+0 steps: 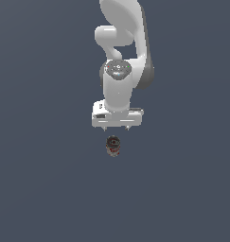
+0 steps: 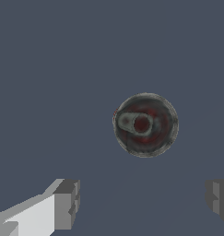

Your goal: Pick up the object and move it to a goal position.

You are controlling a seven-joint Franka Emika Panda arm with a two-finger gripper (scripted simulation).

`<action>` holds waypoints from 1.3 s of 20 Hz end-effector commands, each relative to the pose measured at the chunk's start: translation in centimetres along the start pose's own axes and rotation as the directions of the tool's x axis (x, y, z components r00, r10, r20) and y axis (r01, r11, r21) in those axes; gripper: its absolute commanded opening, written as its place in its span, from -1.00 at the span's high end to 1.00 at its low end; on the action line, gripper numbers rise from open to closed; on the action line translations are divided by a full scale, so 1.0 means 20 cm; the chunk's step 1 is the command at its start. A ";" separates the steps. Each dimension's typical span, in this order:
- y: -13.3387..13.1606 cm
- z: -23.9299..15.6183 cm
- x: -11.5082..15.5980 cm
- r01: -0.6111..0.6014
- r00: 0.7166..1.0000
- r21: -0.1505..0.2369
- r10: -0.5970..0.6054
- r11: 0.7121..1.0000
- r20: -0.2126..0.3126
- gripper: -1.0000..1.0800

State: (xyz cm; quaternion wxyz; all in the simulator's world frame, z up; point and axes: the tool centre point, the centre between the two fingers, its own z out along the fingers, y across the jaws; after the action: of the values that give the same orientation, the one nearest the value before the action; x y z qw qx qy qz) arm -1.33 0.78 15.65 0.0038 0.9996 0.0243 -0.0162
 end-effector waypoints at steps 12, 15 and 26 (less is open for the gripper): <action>0.04 -0.03 0.00 -0.036 0.999 0.017 0.036 0.999 0.003 -0.92; 0.04 -0.03 0.01 -0.038 0.999 0.016 0.038 0.999 0.002 -0.92; 0.06 0.07 0.12 -0.161 0.987 0.014 0.162 0.987 -0.016 -0.92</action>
State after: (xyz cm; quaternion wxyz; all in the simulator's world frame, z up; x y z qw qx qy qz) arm 0.61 -0.25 14.64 -0.0021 0.9990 -0.0448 -0.0091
